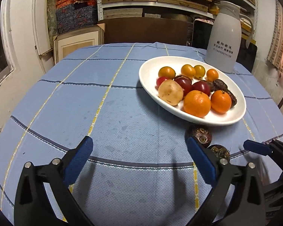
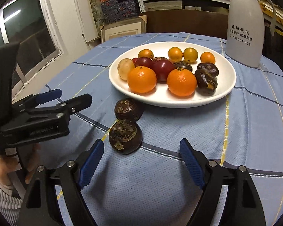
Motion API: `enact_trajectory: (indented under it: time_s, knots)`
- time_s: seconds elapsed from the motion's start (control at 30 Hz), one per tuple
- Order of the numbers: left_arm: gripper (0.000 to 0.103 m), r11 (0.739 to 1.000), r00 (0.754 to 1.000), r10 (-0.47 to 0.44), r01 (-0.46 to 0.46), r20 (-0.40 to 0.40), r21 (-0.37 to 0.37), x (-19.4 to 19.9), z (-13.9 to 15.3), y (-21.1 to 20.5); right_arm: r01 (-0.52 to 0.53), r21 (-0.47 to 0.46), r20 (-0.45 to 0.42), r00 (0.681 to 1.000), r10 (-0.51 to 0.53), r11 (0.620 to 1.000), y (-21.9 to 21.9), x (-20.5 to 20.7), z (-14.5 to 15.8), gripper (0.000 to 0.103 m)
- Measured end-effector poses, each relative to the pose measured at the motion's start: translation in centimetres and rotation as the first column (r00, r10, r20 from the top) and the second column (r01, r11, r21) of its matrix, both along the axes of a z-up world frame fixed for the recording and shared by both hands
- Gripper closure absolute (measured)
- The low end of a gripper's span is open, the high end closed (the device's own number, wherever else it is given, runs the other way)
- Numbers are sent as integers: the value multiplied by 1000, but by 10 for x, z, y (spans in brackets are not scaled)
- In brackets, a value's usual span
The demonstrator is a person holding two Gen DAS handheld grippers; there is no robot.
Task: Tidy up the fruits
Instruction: 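Grasp a water chestnut with the right tool while the left tool grasps another water chestnut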
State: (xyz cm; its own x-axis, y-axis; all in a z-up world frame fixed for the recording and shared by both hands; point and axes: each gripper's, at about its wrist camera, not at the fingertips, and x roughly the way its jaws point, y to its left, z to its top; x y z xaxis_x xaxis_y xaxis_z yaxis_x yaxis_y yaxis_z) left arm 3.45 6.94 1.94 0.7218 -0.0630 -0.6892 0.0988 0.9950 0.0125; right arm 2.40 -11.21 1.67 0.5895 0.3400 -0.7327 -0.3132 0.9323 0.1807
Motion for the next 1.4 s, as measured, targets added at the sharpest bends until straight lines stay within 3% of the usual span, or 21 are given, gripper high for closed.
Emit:
enact_trajectory:
  time_s: [0.37, 0.5, 0.63, 0.67, 1.0, 1.2, 1.4]
  knots:
    - [5, 999, 1000, -29, 29, 5, 32, 1, 2, -9, -37, -163, 40, 998, 44, 986, 38, 5, -1, 22]
    - [5, 998, 999, -41, 40, 10, 47, 0, 2, -13, -51, -172, 25, 998, 56, 984, 43, 9, -3, 45]
    - [5, 997, 999, -48, 47, 8, 60, -1, 1, -16, -58, -160, 4, 998, 59, 985, 42, 11, -5, 53]
    - [5, 997, 999, -50, 49, 8, 64, -1, 1, -17, -59, -159, 5, 998, 61, 986, 42, 11, -5, 59]
    - [5, 996, 999, -48, 48, 0, 78, 0, -1, -17, -61, -133, 0, 998, 62, 989, 30, 4, -4, 60]
    - [5, 994, 998, -60, 61, -13, 87, 1, -4, -20, -11, -104, -15, 1000, 10, 995, -7, 0, -5, 59]
    - [5, 987, 989, -137, 141, -56, 72, 2, -12, -36, 48, -83, -20, 999, -50, 995, -46, -3, -7, 59]
